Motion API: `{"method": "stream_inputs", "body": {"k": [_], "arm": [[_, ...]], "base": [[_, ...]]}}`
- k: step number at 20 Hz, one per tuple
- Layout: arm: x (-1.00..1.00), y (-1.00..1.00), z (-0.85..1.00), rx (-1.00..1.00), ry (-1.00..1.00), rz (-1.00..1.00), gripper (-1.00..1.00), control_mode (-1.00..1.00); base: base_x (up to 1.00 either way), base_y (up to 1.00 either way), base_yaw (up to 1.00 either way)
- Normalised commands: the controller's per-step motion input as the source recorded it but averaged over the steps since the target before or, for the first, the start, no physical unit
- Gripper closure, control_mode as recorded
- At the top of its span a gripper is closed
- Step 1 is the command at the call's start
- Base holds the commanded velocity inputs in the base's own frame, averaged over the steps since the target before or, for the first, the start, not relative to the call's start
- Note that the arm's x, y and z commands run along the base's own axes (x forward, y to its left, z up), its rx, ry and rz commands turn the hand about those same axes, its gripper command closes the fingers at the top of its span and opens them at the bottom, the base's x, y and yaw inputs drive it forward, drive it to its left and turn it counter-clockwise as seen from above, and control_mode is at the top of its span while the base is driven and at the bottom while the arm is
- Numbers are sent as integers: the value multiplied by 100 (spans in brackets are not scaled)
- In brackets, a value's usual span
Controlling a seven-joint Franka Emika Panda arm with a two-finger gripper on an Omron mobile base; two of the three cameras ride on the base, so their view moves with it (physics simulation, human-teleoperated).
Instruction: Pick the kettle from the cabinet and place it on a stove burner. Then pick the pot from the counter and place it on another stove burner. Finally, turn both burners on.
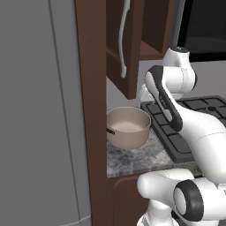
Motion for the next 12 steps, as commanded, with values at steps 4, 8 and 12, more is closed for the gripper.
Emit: {"method": "stream_inputs", "body": {"k": [4,8,12], "arm": [[0,0,0,-1,-1,1,-100,-100],[0,0,1,-4,-9,4,-100,-100],[0,0,16,-8,-17,1,-100,-100]], "base": [[0,0,0],[0,0,0],[0,0,0]]}}
